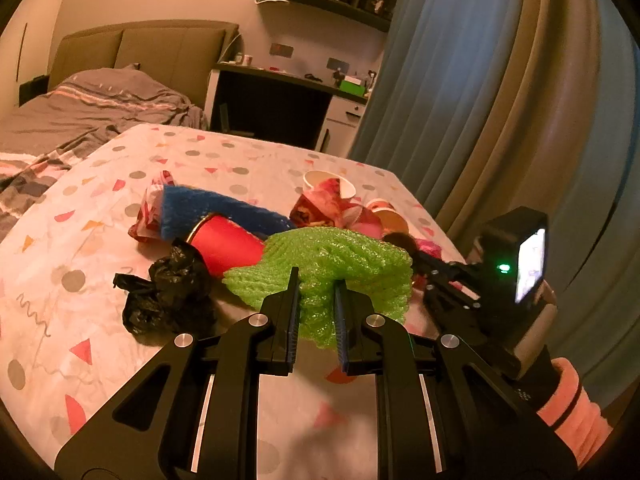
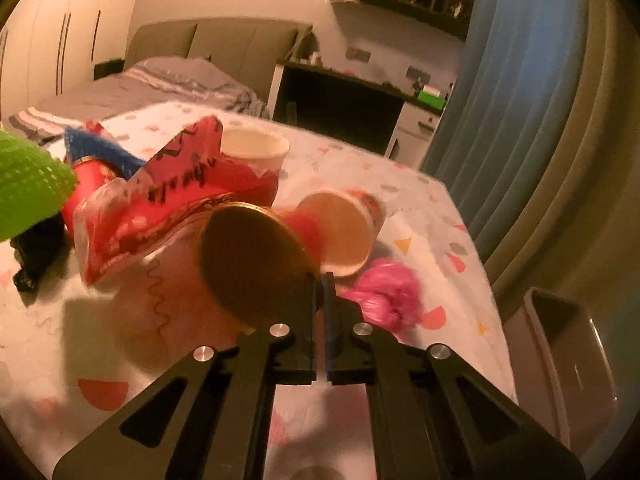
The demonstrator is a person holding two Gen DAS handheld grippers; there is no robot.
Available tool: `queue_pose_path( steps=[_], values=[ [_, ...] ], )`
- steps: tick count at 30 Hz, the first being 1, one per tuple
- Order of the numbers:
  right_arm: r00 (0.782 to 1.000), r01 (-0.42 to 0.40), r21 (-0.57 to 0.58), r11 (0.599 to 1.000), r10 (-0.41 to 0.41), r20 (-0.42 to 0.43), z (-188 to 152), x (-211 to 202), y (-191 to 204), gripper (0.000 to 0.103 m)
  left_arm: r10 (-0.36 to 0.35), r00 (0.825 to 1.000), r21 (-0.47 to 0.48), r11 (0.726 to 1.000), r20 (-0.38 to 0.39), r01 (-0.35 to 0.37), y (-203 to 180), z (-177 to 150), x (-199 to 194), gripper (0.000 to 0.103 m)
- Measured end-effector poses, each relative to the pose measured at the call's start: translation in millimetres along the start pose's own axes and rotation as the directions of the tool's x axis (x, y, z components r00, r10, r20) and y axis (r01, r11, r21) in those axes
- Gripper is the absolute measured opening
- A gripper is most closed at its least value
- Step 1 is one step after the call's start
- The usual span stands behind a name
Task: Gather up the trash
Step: 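Lift the green net and red cup and carry both over the bin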
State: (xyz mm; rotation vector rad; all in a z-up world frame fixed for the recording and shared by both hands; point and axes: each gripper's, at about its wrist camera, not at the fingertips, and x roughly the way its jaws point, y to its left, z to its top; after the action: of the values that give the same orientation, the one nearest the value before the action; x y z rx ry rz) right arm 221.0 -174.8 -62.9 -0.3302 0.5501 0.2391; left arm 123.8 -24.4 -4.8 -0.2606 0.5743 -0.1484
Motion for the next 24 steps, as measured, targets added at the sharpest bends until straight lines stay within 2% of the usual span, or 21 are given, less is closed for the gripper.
queue_pose_path(
  steps=[3, 7, 13, 20, 24],
  values=[
    [0.999, -0.002, 0.048, 0.999, 0.0, 0.036, -0.3, -17.1, -8.5, 0.004, -0.002, 1.0, -0.002, 1.0, 0.001, 0.002, -0.6, 0.2, 1.7, 0.014],
    [0.996, -0.043, 0.149, 0.988, 0.031, 0.085, -0.9, -45.6, -27.4, 0.004, -0.008, 1.0, -0.002, 1.0, 0.003, 0.008, 1.6, -0.8, 0.1, 0.014],
    [0.985, -0.13, 0.29, 0.948, 0.09, 0.147, -7.1, -85.5, -55.9, 0.004, -0.034, 0.999, 0.012, 0.999, 0.011, 0.034, -4.6, -1.2, -1.7, 0.014],
    [0.98, -0.15, 0.382, 0.912, 0.087, 0.177, -20.0, -114.1, -84.5, 0.004, -0.076, 0.997, 0.06, 0.995, 0.021, 0.074, -27.6, -1.7, -2.5, 0.014],
    [0.98, -0.136, 0.402, 0.906, 0.062, 0.191, -28.4, -128.0, -92.7, 0.004, -0.098, 0.995, 0.082, 0.992, 0.016, 0.096, -44.0, -2.9, -0.3, 0.014]
  ],
)
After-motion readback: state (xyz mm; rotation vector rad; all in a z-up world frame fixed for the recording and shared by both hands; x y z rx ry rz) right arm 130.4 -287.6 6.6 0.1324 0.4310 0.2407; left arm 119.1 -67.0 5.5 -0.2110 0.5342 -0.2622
